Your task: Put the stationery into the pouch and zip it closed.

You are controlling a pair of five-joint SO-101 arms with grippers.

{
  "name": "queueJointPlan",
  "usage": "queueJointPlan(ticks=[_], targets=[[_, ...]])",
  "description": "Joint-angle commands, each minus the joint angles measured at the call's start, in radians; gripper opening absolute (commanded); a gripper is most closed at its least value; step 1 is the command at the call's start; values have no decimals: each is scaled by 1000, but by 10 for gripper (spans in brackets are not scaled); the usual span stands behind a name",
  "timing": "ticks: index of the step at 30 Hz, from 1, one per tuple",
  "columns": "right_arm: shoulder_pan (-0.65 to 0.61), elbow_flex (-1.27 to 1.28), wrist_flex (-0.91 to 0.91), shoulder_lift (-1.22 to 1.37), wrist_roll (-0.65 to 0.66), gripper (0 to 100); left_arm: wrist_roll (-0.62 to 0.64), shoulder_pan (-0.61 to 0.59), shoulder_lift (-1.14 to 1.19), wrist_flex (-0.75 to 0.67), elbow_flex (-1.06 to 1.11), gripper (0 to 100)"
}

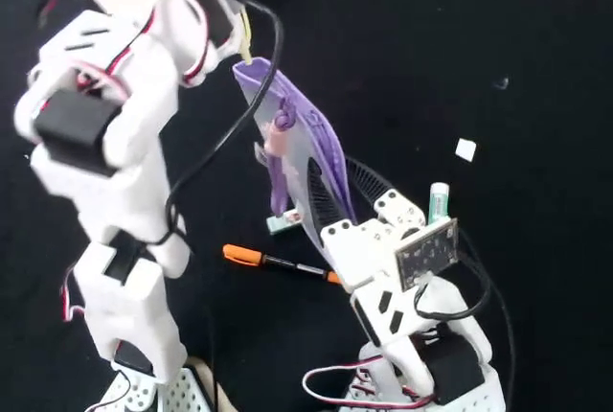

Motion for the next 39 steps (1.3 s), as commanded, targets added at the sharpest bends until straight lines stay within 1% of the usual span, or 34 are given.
queueJointPlan(ticks=[1, 7, 10, 13, 23, 33, 39], targets=[[-11, -53, 3, -97, 2, 11, 5, 30, 21, -34, -35, 29], [-11, -84, 6, -96, 8, 11, 5, 5, 57, -31, -33, 29], [-11, -94, 6, -96, 5, 11, 5, -16, 64, 3, -33, 29], [-11, -113, 6, -96, 0, 11, 3, -18, 60, 37, -33, 29], [-12, -182, 46, -96, -3, 11, 3, -10, 66, 37, -35, 29], [-12, -200, 46, -96, -3, 11, -3, 81, 68, 38, -28, 29], [-12, -208, 41, -96, -2, 11, -2, 114, 83, 40, -16, 29]])
